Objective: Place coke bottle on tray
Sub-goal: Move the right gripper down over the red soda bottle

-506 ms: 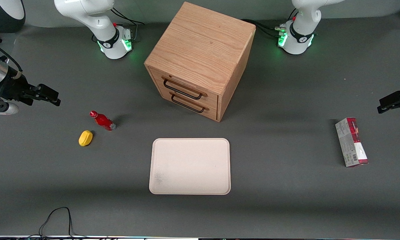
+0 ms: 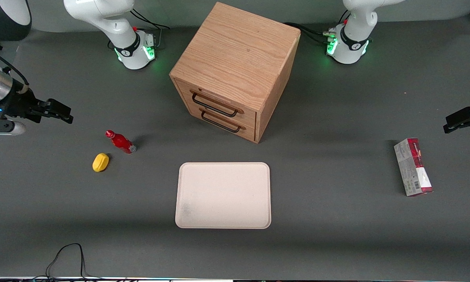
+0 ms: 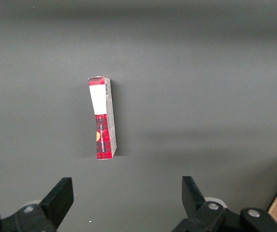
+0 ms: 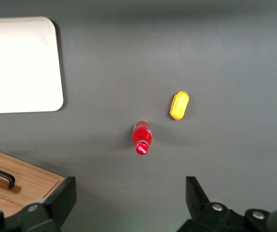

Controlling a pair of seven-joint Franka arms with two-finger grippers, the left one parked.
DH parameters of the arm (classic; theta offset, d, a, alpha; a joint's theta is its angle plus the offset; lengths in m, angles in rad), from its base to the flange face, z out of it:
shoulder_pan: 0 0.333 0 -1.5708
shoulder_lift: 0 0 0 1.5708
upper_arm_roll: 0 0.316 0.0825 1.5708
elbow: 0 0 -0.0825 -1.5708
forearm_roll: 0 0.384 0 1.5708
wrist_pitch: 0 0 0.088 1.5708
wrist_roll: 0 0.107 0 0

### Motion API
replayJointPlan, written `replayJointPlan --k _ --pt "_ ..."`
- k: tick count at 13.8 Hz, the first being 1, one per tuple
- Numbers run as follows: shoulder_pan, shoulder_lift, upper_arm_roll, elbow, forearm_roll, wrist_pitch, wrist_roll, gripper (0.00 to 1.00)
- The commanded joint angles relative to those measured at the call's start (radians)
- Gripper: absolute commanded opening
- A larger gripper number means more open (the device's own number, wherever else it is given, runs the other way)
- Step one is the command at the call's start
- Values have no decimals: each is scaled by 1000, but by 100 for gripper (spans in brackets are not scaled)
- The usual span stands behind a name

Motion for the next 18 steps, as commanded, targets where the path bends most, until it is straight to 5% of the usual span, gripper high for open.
replayJointPlan --k 1,8,15,16,18 --pt "9 0 -4 -134 12 80 -19 100" --pt "12 -49 -4 -682 12 694 -22 100" --pt "10 -47 -7 -807 11 838 -48 100" --pt "9 -47 -7 -806 11 838 -48 91" --pt "9 -47 -7 -802 11 838 -48 49"
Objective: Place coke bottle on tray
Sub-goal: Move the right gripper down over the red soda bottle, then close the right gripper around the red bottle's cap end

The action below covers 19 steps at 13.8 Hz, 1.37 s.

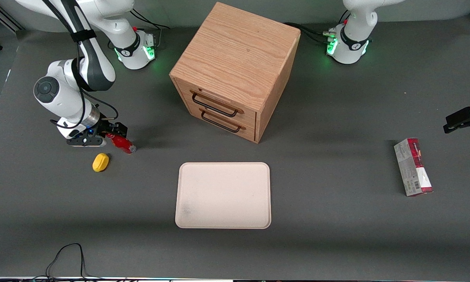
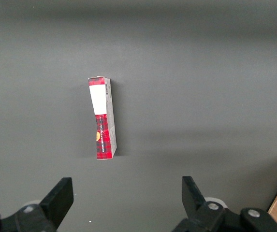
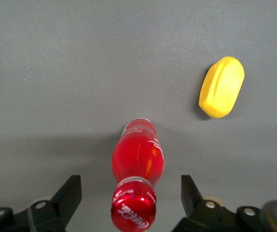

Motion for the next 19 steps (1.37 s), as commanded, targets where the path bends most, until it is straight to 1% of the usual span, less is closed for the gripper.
replayJointPlan --k 1,2,3,8,9,10,12,15,17,19 --pt "5 -31 -10 -19 10 15 -30 31" --pt "4 -31 -10 -17 10 15 -30 15" --pt "5 -31 -10 -15 10 15 -29 1" --pt "5 -31 -8 12 10 2 -10 0" --pt "7 -31 -7 33 10 1 -9 0" --pt "7 -31 -5 65 10 -31 5 0" --pt "8 -31 -4 191 10 -170 16 0" --pt "5 -13 -2 455 10 -451 17 0" --pt "4 16 2 626 13 -603 45 0" --pt "-1 80 36 815 28 -732 56 0"
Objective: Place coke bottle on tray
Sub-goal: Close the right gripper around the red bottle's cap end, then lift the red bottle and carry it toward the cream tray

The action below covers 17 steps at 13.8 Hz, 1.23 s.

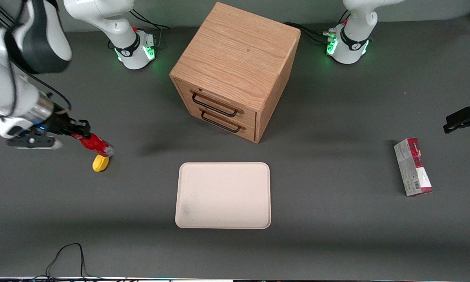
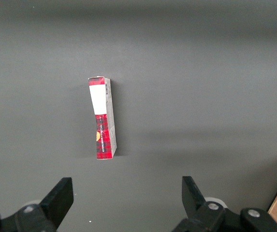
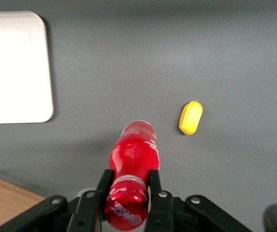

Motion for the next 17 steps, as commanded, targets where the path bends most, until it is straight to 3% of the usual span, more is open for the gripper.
replayJointPlan --k 1,5,7,12,17 --pt "-2 143 51 317 32 -186 61 0" --pt "-3 417 192 752 17 -309 233 0" --pt "-3 520 268 867 -15 -296 270 0" --pt "61 674 327 912 -127 -129 273 0" --pt "84 803 329 885 -143 52 285 0"
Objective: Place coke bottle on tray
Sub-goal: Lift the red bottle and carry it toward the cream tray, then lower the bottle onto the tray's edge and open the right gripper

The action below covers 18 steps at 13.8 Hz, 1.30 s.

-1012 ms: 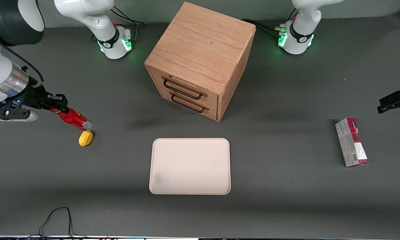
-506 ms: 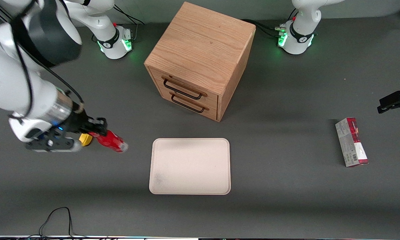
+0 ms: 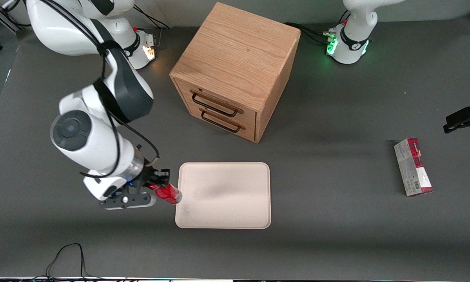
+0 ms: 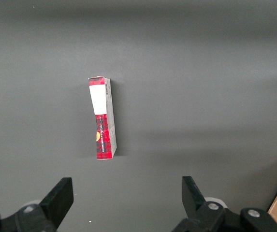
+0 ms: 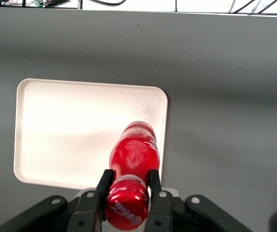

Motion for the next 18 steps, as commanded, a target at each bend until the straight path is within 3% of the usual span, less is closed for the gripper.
replayJointPlan --k 1,4,9,10,11,18 --pt "2 87 7 28 -24 94 26 0" --pt "10 165 2 16 -85 157 21 0" --pt "17 192 -3 -30 -95 246 16 0" --pt "17 190 -3 -36 -95 252 24 96" --pt "19 190 -4 -47 -98 277 65 100" --pt "27 120 -35 -47 -104 254 98 100"
